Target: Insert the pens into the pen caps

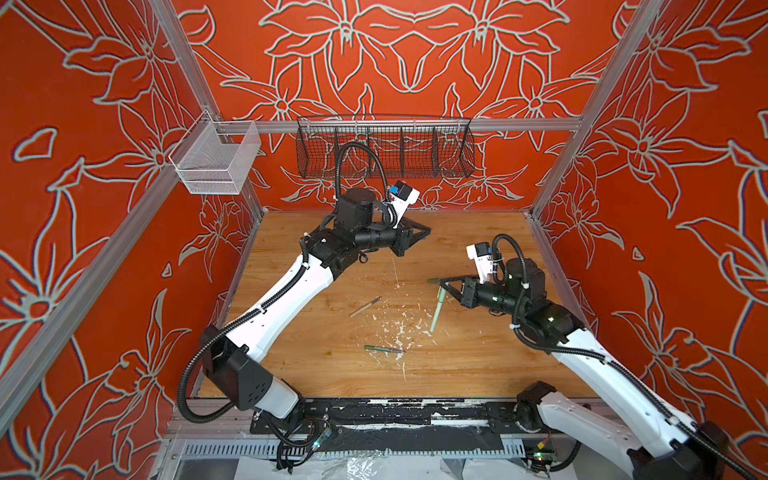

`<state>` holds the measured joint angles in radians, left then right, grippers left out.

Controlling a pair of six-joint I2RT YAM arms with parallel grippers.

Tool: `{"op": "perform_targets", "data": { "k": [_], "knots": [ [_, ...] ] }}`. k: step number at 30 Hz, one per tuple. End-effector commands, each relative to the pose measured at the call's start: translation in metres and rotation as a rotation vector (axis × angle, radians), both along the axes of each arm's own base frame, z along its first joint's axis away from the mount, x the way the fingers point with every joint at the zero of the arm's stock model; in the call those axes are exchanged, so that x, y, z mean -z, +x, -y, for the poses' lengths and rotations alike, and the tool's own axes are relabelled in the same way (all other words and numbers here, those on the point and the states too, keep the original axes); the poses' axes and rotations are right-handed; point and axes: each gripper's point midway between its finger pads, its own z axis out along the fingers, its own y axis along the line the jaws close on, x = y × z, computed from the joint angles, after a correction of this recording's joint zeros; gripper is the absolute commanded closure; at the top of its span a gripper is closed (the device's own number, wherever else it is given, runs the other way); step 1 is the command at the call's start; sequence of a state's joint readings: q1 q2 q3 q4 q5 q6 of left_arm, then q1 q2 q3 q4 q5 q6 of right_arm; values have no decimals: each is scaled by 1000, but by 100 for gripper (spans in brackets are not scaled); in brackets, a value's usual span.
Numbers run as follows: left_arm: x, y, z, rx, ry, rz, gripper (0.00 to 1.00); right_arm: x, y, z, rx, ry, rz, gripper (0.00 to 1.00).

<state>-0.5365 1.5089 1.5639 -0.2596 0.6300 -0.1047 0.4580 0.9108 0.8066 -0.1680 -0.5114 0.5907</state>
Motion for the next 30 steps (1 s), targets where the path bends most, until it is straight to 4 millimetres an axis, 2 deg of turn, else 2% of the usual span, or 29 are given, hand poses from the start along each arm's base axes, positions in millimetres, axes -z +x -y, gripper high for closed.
{"op": "perform_targets", "data": {
  "k": [1, 2, 4, 6, 8, 15, 18, 23, 30],
  "knots": [
    [19, -34, -2, 116, 31, -67, 87, -20, 16, 16, 120, -15, 40, 100],
    [30, -43, -3, 146, 37, -97, 71, -24, 17, 14, 111, 0, 50, 100],
    [52, -57, -8, 164, 43, -158, 55, -31, 22, 12, 105, 19, 61, 100],
    [75, -72, -12, 191, 40, -214, 32, -40, 25, 7, 81, 41, 76, 100],
    [91, -84, -13, 223, 28, -259, 24, -47, 26, 1, 53, 63, 84, 100],
    [109, -110, -3, 296, 24, -255, 21, -50, 29, -8, 17, 100, 71, 100],
    [119, -110, 3, 300, 51, -251, 22, -50, 28, -10, 5, 130, 66, 100],
    [124, -104, 8, 290, 70, -234, 24, -47, 26, -14, -17, 146, 46, 100],
    [124, -101, 14, 295, 81, -244, 37, -44, 26, -16, -25, 162, 40, 100]
  ]
}}
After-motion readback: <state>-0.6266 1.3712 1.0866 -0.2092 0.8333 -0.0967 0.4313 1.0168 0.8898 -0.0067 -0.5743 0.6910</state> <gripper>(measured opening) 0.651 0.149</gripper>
